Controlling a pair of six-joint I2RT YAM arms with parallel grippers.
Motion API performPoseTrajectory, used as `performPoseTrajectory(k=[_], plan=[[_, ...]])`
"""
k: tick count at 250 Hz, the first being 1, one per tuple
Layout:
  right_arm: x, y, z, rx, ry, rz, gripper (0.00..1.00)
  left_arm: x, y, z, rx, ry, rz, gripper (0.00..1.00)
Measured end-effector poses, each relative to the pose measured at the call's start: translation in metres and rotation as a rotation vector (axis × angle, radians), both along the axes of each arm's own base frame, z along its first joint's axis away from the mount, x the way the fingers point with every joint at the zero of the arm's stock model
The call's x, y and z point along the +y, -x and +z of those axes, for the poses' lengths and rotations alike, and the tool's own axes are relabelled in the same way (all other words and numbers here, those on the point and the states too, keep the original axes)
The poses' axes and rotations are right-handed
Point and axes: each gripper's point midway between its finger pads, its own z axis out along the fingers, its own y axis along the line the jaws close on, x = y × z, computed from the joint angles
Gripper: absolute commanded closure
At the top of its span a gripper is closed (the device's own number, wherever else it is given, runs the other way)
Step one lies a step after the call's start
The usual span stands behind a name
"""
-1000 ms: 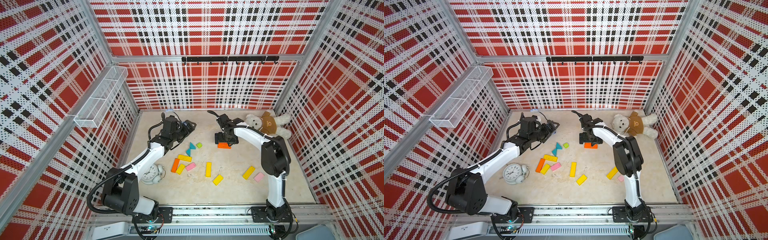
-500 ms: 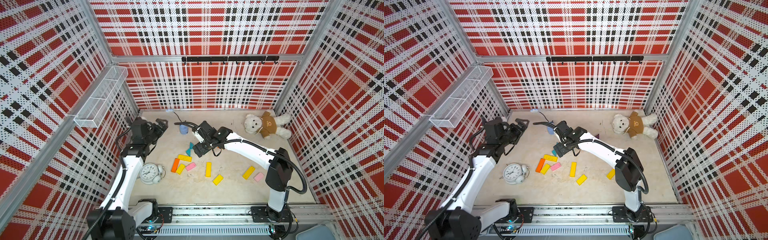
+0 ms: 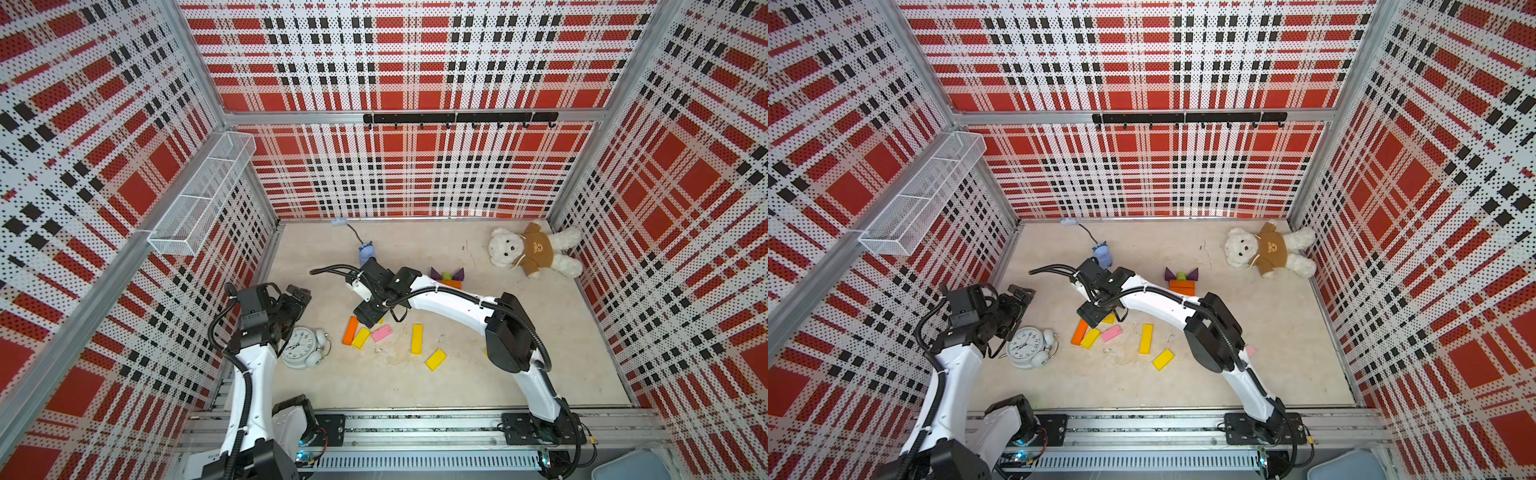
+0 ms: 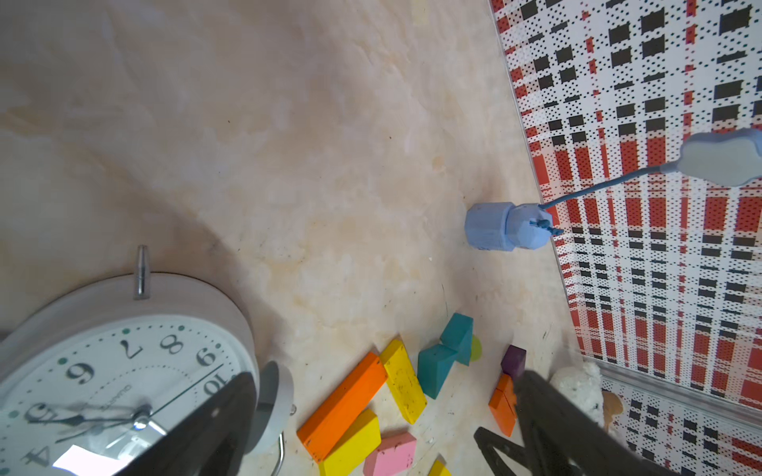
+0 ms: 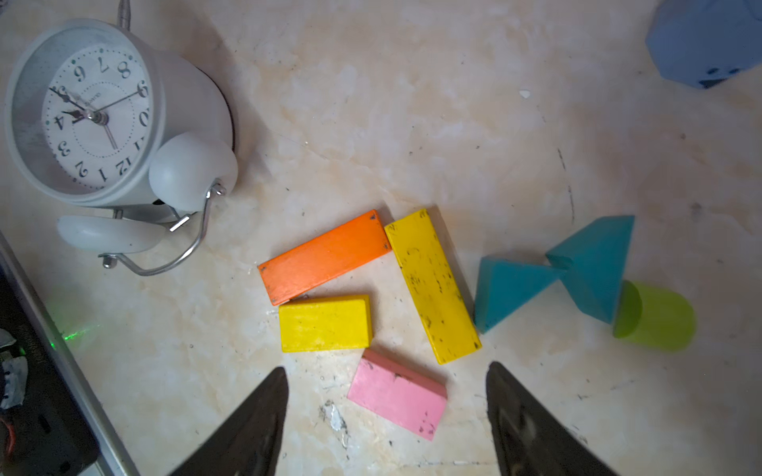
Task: Assemble a carrot with building blocks
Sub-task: Pick up the building block from the center of the board.
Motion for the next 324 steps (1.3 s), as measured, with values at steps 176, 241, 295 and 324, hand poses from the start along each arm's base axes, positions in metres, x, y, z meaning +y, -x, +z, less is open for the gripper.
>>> performPoseTrajectory(k=[176, 241, 295, 324], plan=[[0.049, 0.007, -0.063, 0.051, 0.038, 0.163, 0.11, -0.006, -0.003, -0.014, 0.016, 0.084, -0.045, 0.00], [0.058, 0.022, -0.065, 0.071, 0.032, 0.204, 0.11, -0.007, -0.003, -0.014, 0.011, 0.092, -0.051, 0.00], [0.056, 0.031, -0.071, 0.081, 0.057, 0.226, 0.08, -0.008, -0.003, -0.016, 0.009, 0.096, -0.052, 0.01], [0.054, 0.031, -0.073, 0.053, 0.085, 0.225, 0.01, -0.008, -0.002, -0.018, 0.012, 0.100, -0.050, 0.00]])
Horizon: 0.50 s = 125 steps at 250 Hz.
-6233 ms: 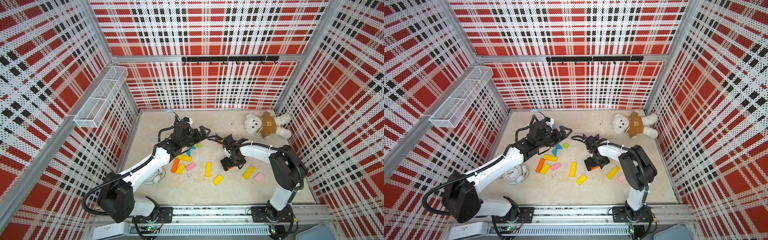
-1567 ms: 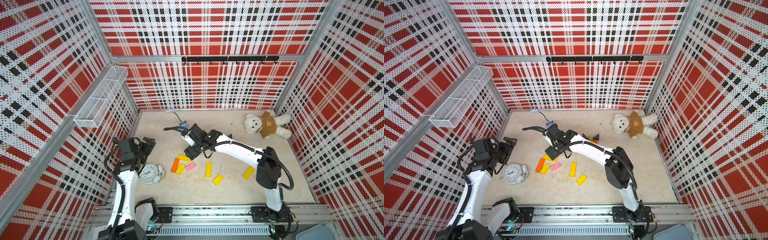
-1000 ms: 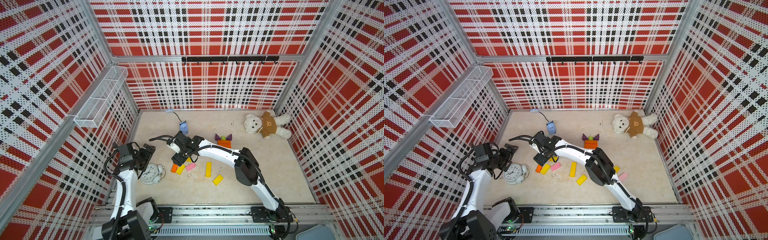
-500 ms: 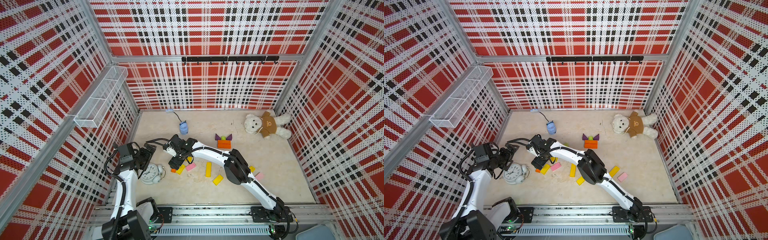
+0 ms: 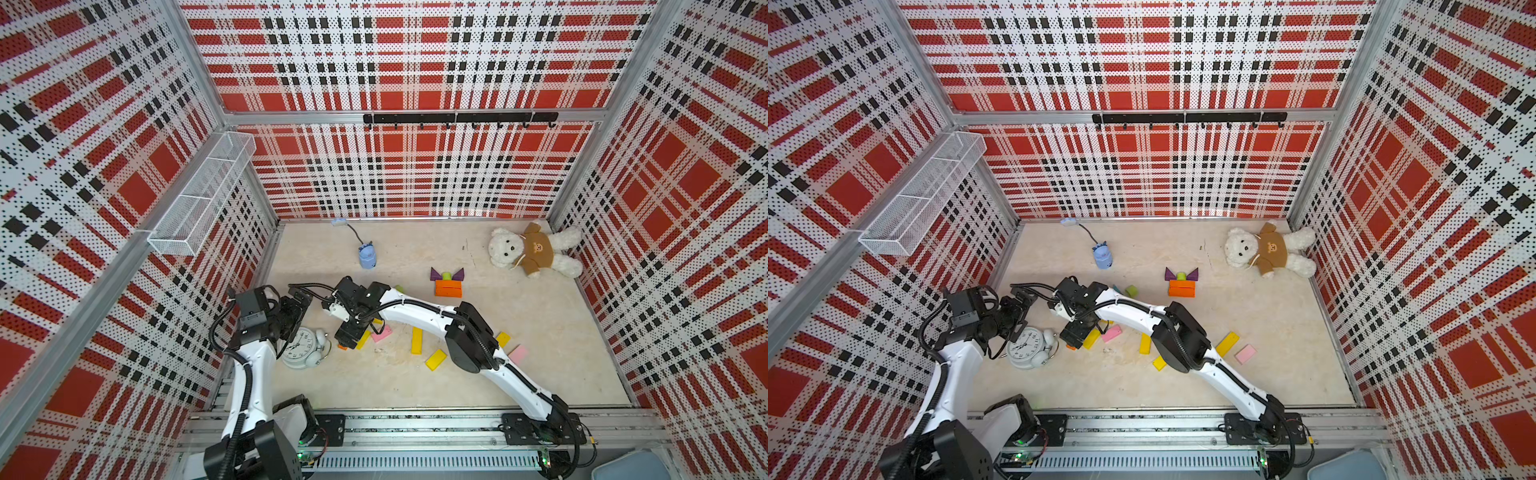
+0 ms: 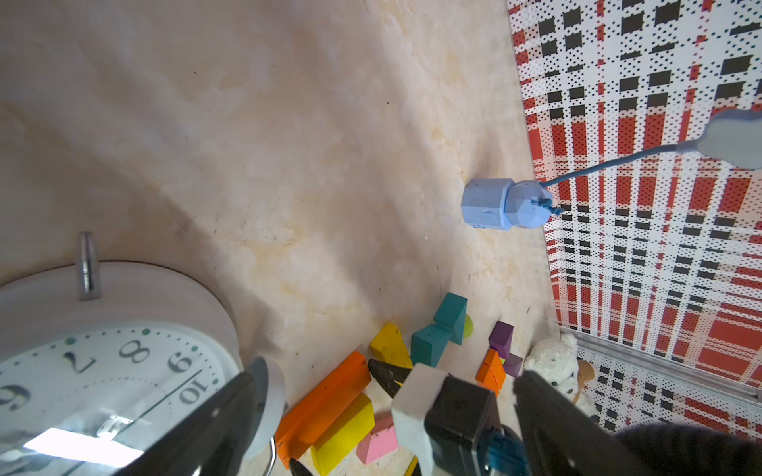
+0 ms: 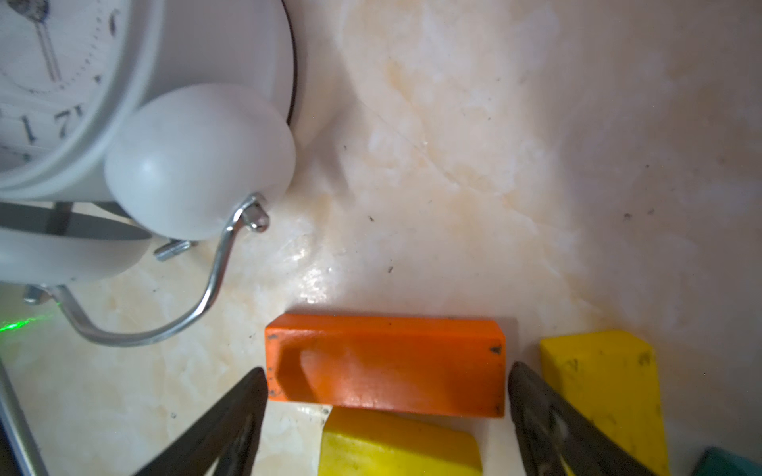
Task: Assemble a carrot with building blocks
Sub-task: Pick up the building block from the center of the board.
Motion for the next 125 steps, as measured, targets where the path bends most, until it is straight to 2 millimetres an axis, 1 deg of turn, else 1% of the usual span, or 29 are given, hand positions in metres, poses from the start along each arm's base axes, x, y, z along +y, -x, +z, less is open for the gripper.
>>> performPoseTrajectory(k=[10, 65, 125], plan=[[-0.0010, -0.0007, -0.0007, -0.015, 0.011, -0.002, 0.00, -0.0002, 0.0005, -0.0009, 0.002, 0.001, 0.001, 0.01], [-0.0023, -0.0033, -0.0008, -0.072, 0.042, -0.019, 0.00, 0.0006, 0.0013, -0.0014, 0.002, 0.002, 0.006, 0.00], [0.0006, 0.0019, -0.0002, -0.042, 0.027, -0.016, 0.00, 0.0009, 0.0013, -0.0015, 0.000, 0.002, 0.008, 0.01]])
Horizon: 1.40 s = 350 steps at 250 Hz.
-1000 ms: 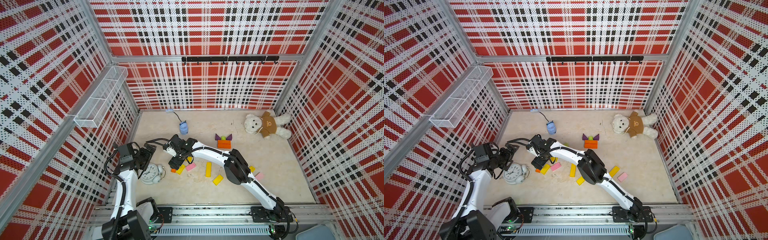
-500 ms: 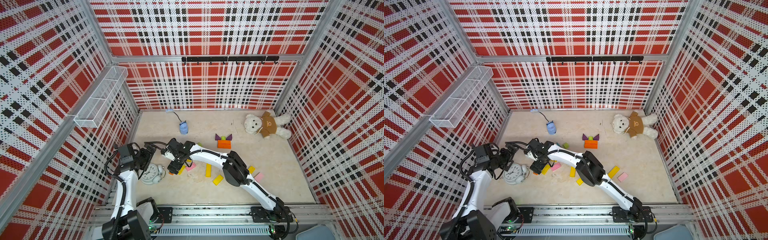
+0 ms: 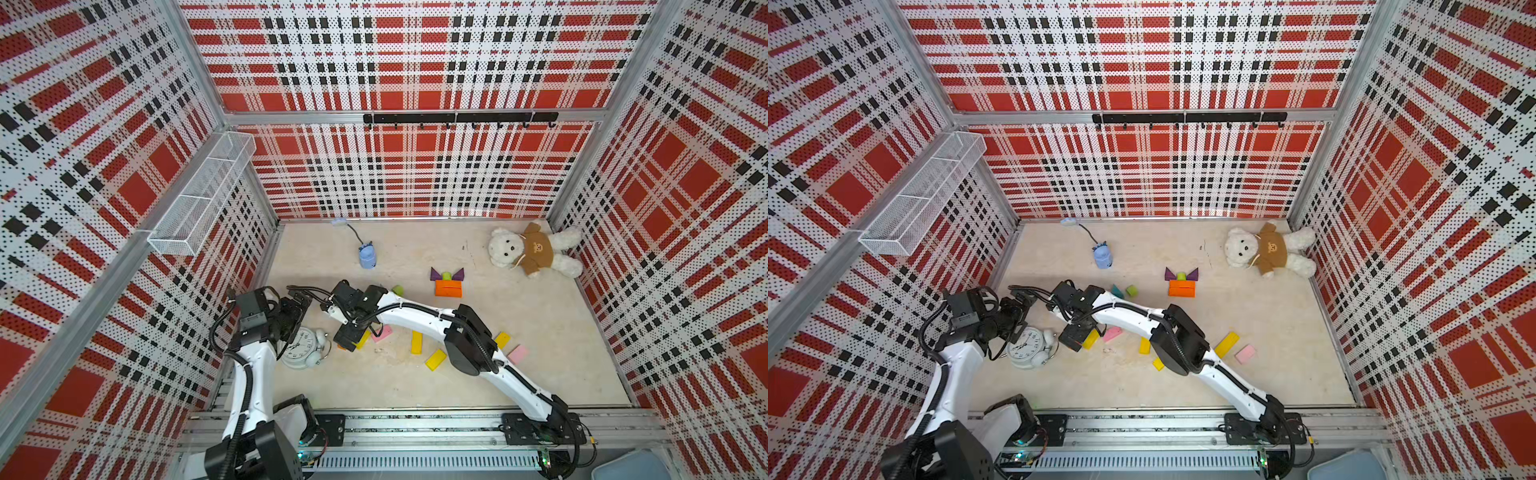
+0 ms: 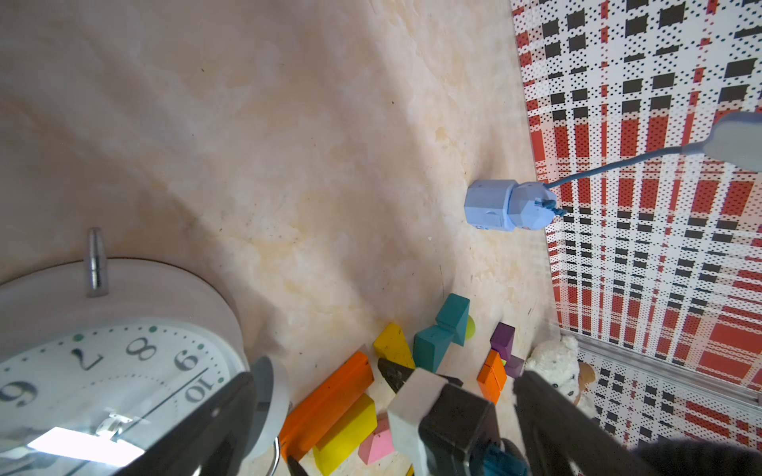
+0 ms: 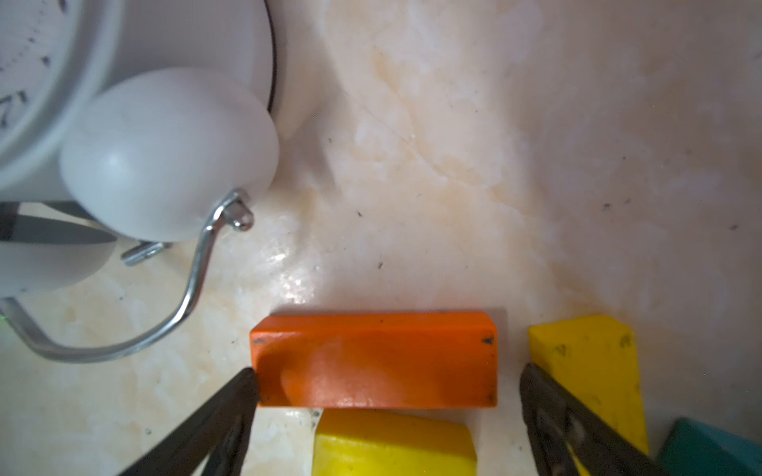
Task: Assemble a carrot with building blocks
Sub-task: Pick up the building block from the center of the board.
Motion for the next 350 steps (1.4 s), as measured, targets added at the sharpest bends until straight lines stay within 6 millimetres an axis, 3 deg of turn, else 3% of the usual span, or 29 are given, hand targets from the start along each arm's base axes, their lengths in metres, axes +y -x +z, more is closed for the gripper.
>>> performPoseTrajectory(k=[101, 191, 244, 314, 350], plan=[[0.005, 0.008, 0.001, 0.051, -0.029, -0.019, 0.00, -0.001, -0.001, 0.000, -0.009, 0.005, -0.001, 0.00], [0.006, 0.005, -0.010, 0.005, 0.002, -0.044, 0.00, -0.001, 0.000, -0.003, -0.004, 0.014, 0.006, 0.00], [0.007, 0.002, -0.012, -0.021, -0.003, -0.066, 0.10, -0.001, -0.001, -0.002, -0.004, 0.016, 0.009, 0.01], [0.002, 0.002, -0.008, -0.018, -0.024, -0.124, 0.14, -0.007, -0.003, 0.000, -0.036, 0.041, -0.024, 0.01], [0.001, -0.006, 0.004, -0.008, -0.052, -0.181, 0.15, -0.015, -0.008, 0.006, -0.070, 0.048, -0.061, 0.00]])
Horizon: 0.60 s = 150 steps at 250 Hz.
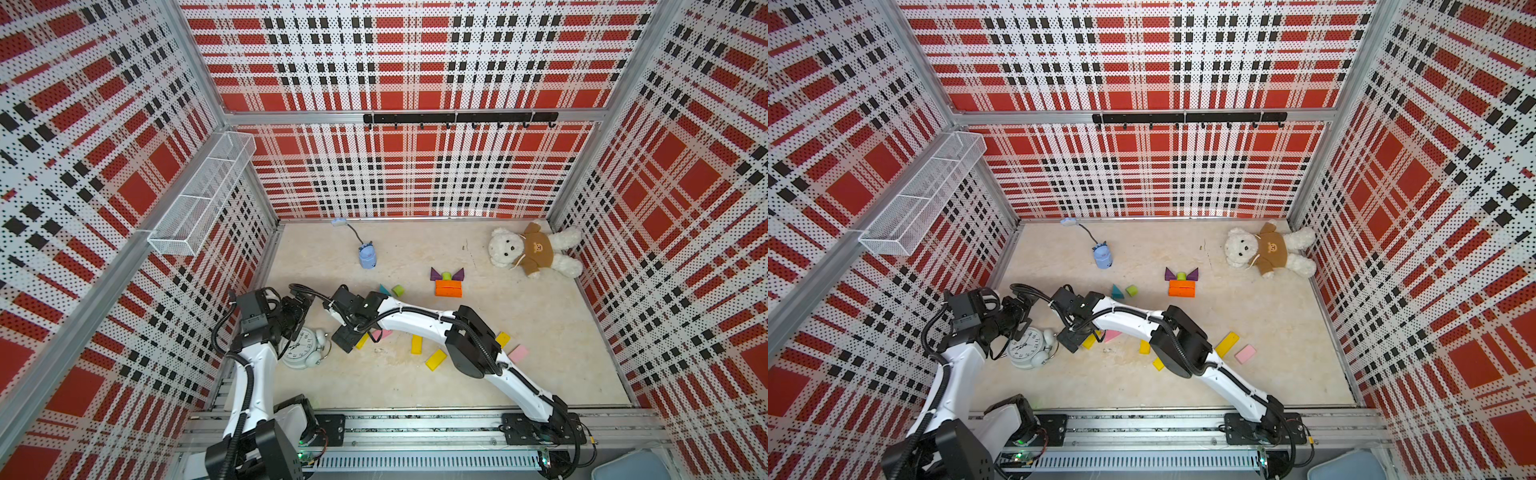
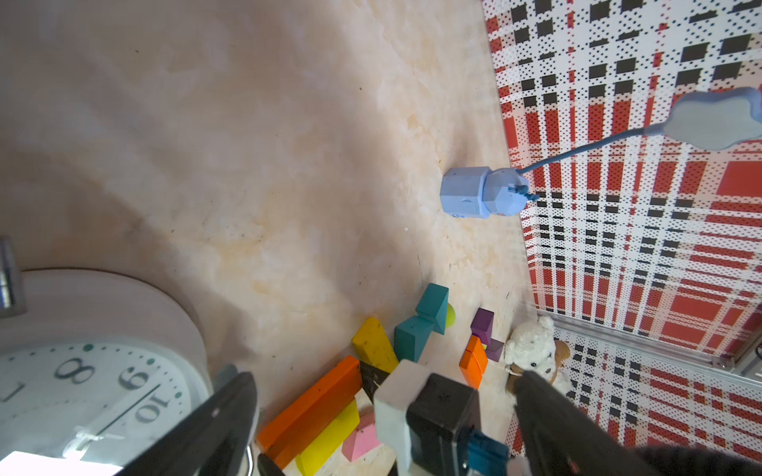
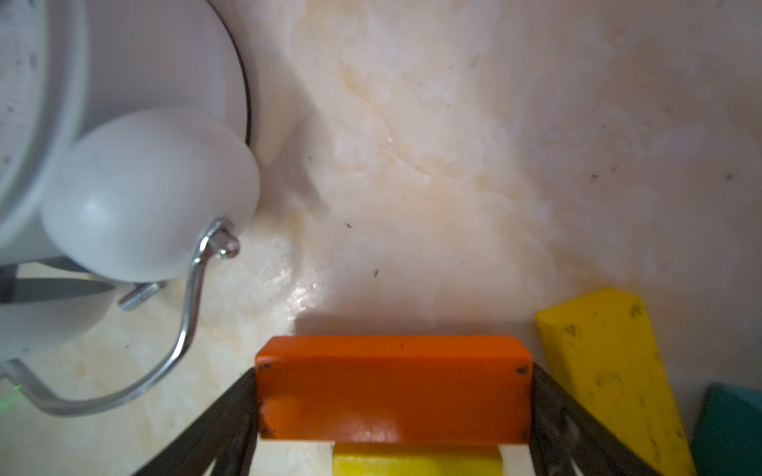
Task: Assemble a carrot with building blocks
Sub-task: Pick up the building block from the center of the board.
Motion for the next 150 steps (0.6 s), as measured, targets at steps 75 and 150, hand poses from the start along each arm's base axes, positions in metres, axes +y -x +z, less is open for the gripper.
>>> performPoseTrajectory(k=[75, 150], plan=[[-0.017, -0.040, 0.050, -0.019, -0.085, -0.152, 0.15, -0.024, -0.003, 0.013, -0.059, -0.005, -0.095, 0.00], [-0.061, -0.085, 0.080, -0.063, -0.096, -0.333, 0.15, -0.047, -0.001, 0.020, -0.095, -0.015, -0.186, 0.00]])
